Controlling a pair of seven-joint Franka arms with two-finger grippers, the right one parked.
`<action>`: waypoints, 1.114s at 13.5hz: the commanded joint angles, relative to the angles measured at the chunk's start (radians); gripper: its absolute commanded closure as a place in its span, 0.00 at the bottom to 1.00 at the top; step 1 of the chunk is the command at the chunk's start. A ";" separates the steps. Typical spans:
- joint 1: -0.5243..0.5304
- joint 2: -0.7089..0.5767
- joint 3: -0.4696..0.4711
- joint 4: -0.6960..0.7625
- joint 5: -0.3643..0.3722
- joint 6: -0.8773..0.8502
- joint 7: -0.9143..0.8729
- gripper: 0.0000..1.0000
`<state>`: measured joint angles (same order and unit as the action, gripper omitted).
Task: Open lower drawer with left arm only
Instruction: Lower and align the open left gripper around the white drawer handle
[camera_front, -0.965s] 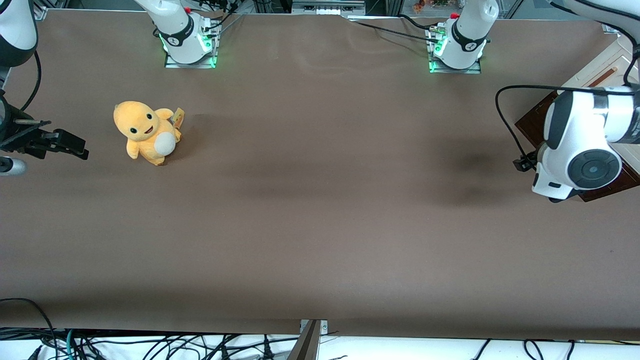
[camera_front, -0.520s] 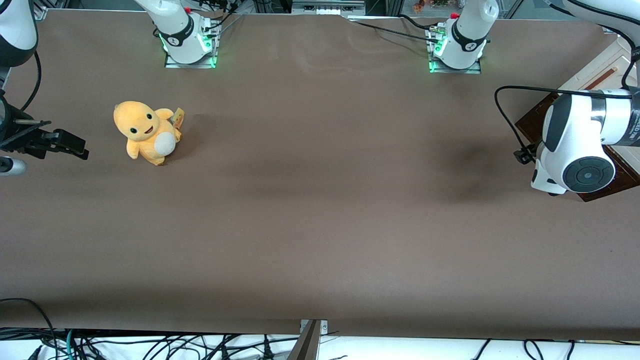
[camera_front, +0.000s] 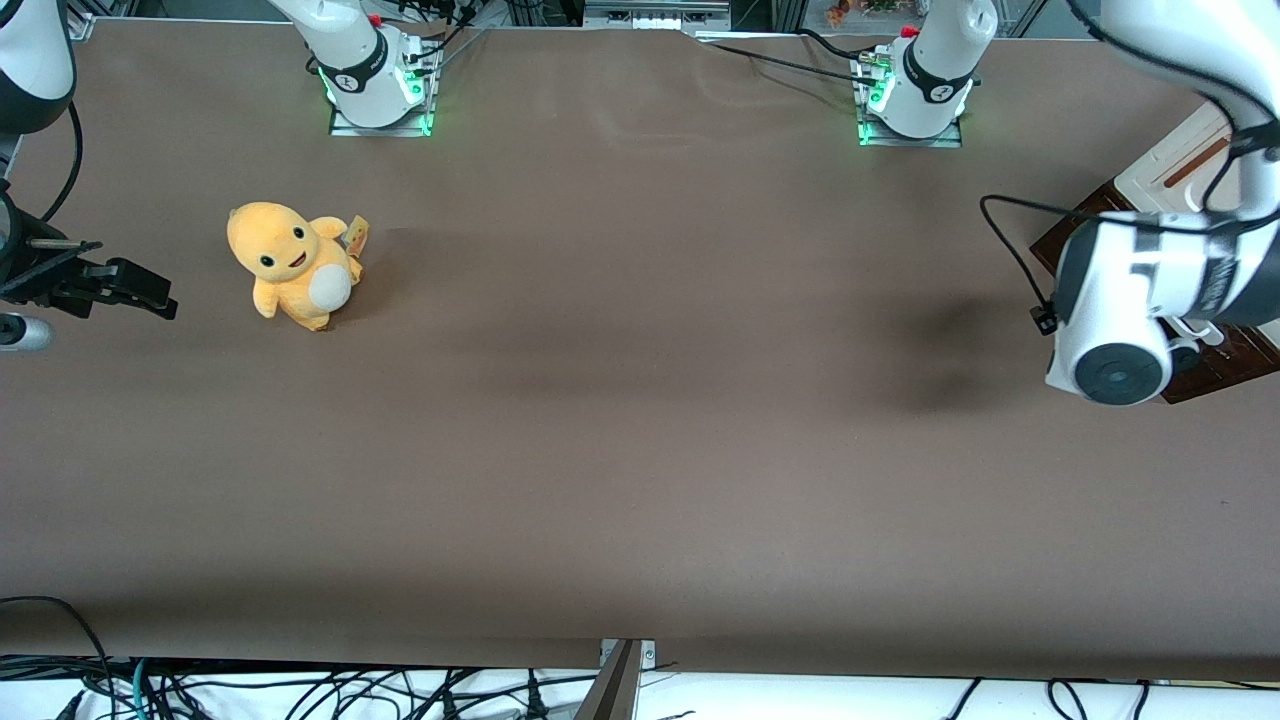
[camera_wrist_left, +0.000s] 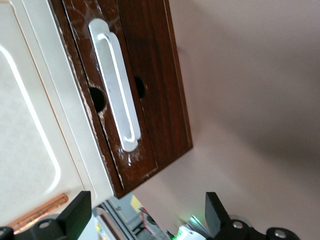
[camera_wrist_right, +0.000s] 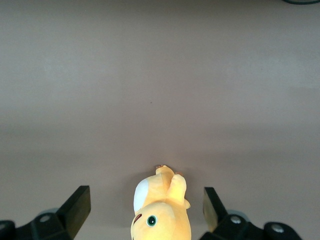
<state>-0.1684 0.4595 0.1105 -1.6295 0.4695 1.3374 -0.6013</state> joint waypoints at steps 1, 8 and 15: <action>-0.014 0.080 0.003 0.025 0.092 -0.006 -0.003 0.00; 0.000 0.232 0.006 0.043 0.242 -0.004 -0.005 0.00; 0.096 0.274 0.011 0.039 0.343 0.054 -0.028 0.00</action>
<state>-0.0918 0.7087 0.1239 -1.6144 0.7744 1.3917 -0.6106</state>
